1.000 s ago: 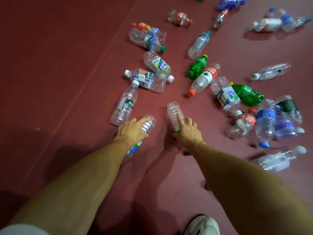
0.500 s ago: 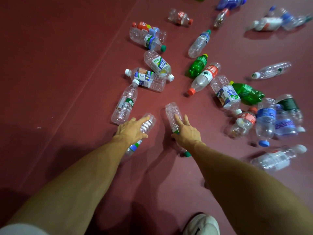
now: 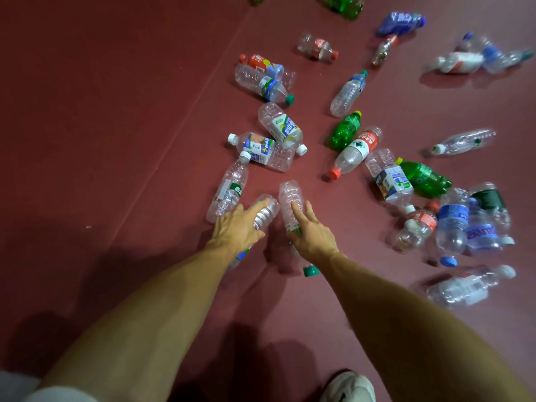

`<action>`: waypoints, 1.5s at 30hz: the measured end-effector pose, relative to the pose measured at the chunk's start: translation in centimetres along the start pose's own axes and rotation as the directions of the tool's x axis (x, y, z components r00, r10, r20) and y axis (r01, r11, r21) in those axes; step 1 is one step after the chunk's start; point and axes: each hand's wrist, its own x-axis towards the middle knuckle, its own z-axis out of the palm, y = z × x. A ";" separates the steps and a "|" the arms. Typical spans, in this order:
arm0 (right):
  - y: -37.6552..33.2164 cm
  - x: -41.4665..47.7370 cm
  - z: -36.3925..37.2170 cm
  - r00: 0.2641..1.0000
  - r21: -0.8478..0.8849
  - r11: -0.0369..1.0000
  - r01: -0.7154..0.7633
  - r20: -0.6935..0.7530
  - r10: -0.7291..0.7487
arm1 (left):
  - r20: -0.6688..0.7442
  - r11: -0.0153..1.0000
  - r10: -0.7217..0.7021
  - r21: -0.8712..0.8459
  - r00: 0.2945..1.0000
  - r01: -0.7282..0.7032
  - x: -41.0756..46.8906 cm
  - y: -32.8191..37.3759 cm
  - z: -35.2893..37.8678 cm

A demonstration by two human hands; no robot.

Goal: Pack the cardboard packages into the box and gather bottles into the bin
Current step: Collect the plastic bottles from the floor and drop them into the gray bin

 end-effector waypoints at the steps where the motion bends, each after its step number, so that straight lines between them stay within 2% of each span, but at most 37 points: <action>1: -0.9 -0.6 -1.2 1.000 0.008 1.000 -0.008 -0.002 0.008 | -0.004 1.000 0.001 -0.014 1.000 -0.001 -0.3 0.2 -1.7; 9: -13.3 -8.8 -19.4 0.996 0.006 0.998 0.069 -0.056 -0.068 | 0.011 0.986 -0.042 -0.159 0.999 0.044 -8.0 2.2 -21.8; 18: -31.3 -22.9 -41.0 0.973 -0.089 0.973 0.212 -0.077 -0.219 | -0.125 0.960 -0.160 -0.249 0.979 0.125 -22.7 2.7 -50.9; 22: -39.2 -28.0 -47.5 0.940 -0.143 0.936 0.321 -0.069 -0.333 | -0.188 0.947 -0.247 -0.257 0.951 0.195 -29.8 1.7 -60.5; 26: -45.7 -31.7 -51.3 0.885 -0.217 0.867 0.448 -0.031 -0.465 | -0.269 0.905 -0.380 -0.308 0.885 0.295 -36.2 0.4 -66.4; 30: -51.5 -34.6 -52.7 0.799 -0.290 0.762 0.579 0.014 -0.601 | -0.357 0.835 -0.531 -0.371 0.768 0.405 -42.5 -2.3 -69.5; 34: -57.6 -38.5 -50.9 0.664 -0.326 0.608 0.724 0.092 -0.742 | -0.402 0.756 -0.648 -0.441 0.647 0.484 -50.2 -5.3 -70.4; 40: -67.0 -48.1 -43.7 0.402 -0.330 0.310 0.892 0.262 -0.877 | -0.410 0.607 -0.794 -0.511 0.448 0.608 -65.0 -9.9 -68.3; 45: -73.2 -58.2 -34.9 0.182 -0.269 0.075 0.960 0.402 -0.897 | -0.327 0.397 -0.913 -0.573 0.244 0.717 -79.2 -12.9 -63.8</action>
